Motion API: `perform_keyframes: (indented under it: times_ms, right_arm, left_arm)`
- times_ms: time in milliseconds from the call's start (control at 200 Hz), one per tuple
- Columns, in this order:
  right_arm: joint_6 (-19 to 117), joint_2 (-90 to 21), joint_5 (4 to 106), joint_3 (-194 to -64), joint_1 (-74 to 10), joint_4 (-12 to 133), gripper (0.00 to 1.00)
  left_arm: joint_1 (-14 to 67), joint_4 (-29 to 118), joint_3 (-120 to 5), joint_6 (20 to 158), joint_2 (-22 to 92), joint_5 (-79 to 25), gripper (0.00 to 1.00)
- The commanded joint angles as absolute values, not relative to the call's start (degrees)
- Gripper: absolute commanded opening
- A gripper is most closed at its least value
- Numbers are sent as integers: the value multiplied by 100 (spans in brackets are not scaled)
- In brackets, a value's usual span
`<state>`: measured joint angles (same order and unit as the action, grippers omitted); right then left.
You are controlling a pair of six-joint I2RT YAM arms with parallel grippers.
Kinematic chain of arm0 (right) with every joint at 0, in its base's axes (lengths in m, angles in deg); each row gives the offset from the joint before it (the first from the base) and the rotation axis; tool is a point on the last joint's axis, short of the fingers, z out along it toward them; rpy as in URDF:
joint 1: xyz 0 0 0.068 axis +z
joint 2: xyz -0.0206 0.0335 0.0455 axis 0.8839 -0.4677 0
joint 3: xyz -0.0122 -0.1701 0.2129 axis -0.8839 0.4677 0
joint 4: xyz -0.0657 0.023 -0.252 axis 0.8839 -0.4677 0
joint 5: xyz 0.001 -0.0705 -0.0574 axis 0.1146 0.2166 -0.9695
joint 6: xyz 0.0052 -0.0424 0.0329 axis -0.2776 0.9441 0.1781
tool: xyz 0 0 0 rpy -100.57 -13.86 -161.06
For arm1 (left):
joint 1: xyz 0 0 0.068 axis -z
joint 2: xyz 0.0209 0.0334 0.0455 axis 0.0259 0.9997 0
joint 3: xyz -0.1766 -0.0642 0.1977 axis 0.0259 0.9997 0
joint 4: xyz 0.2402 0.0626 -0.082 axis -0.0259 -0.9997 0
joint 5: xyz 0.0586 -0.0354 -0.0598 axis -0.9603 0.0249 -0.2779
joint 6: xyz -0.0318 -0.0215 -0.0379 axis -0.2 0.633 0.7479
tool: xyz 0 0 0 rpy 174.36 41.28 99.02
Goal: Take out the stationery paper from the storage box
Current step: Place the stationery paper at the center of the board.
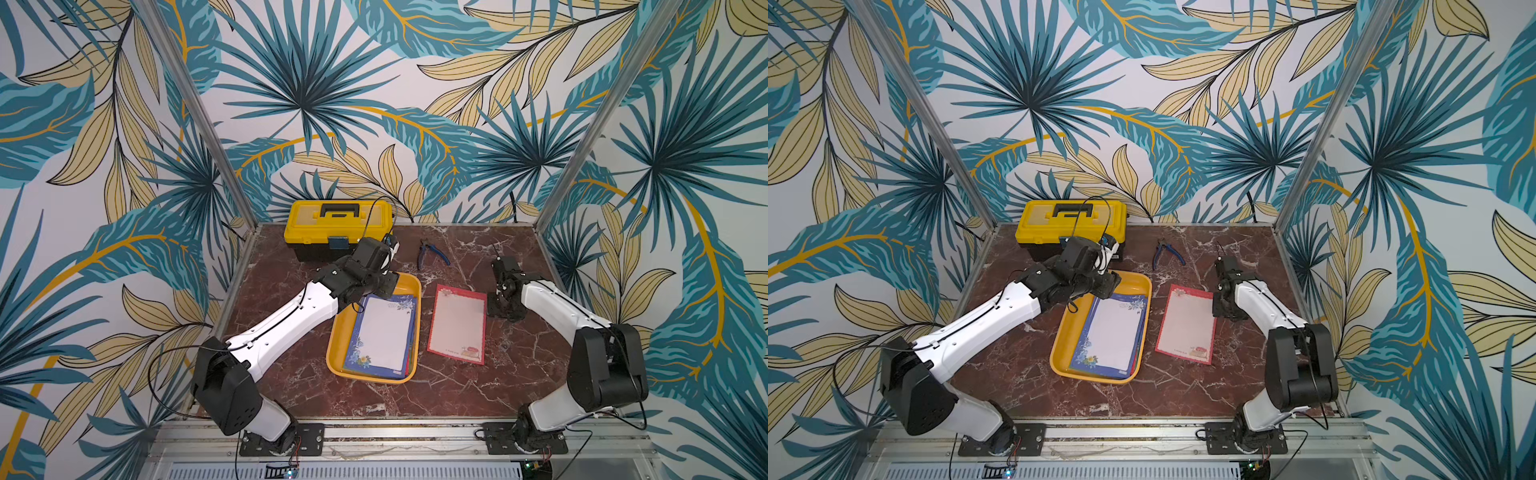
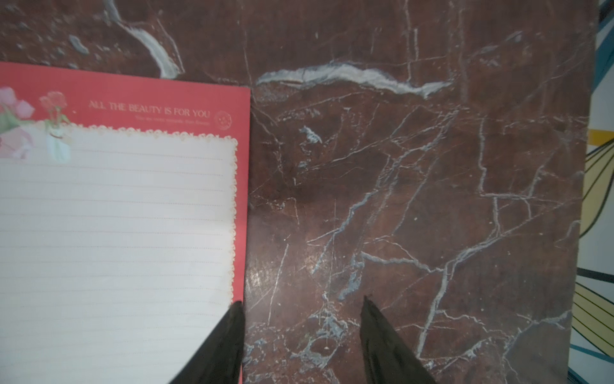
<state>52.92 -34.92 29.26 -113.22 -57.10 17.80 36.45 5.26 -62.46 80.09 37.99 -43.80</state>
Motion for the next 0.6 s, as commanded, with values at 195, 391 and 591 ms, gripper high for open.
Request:
perform_keyframes:
  times_ms: [195,391,591]
  right_arm:
    - [5051,-2873,3478,-11281,-5307,1680,55]
    - [4583,-3294,4148,-11458,-4220,2010,50]
    - [4135,-3500,4747,-11635,-3575,2487,44]
  left_arm:
    - [3484,186,-6239,8283,3901,-4463,58]
    - [3193,106,-6052,8699,3956,-3961,57]
    - [2707,58,-5753,9069,4185,-3243,56]
